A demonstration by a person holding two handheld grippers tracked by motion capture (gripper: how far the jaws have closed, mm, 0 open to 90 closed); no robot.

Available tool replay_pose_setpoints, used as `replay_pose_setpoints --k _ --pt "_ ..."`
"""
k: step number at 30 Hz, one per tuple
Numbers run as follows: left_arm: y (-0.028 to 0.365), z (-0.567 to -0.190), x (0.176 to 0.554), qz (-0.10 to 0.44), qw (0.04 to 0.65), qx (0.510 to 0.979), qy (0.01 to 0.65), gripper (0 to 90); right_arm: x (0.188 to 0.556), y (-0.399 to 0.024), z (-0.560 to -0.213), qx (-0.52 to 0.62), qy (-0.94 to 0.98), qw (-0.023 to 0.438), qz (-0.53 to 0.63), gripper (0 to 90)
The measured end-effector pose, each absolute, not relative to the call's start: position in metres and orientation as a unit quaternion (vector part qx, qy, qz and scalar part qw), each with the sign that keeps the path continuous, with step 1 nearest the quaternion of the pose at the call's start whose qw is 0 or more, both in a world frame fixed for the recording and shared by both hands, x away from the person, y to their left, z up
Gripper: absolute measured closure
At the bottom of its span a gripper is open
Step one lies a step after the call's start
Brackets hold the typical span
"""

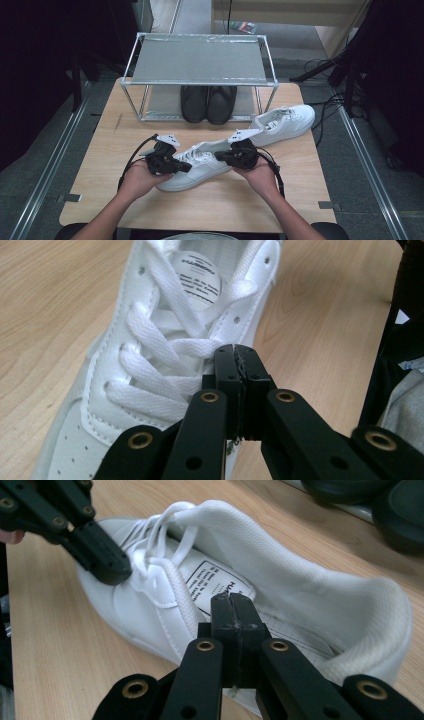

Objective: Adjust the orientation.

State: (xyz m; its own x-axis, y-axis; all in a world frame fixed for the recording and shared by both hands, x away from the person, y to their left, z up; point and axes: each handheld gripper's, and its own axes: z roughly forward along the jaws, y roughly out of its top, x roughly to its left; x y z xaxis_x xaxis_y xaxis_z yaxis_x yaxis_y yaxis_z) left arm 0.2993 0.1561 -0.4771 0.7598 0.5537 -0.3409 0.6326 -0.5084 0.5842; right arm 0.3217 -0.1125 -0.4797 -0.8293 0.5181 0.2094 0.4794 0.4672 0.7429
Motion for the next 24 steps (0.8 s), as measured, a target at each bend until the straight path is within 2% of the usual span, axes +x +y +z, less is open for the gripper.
replay_pose_setpoints --k 17,24 --pt "0.158 -0.478 0.316 -0.037 0.359 0.865 0.347 90.0 0.296 -0.102 -0.480 0.291 0.864 0.007 0.410 90.0" --pt "0.162 -0.479 0.320 -0.049 0.367 0.861 0.349 90.0 0.297 -0.105 -0.480 0.299 0.863 0.004 0.407 90.0"
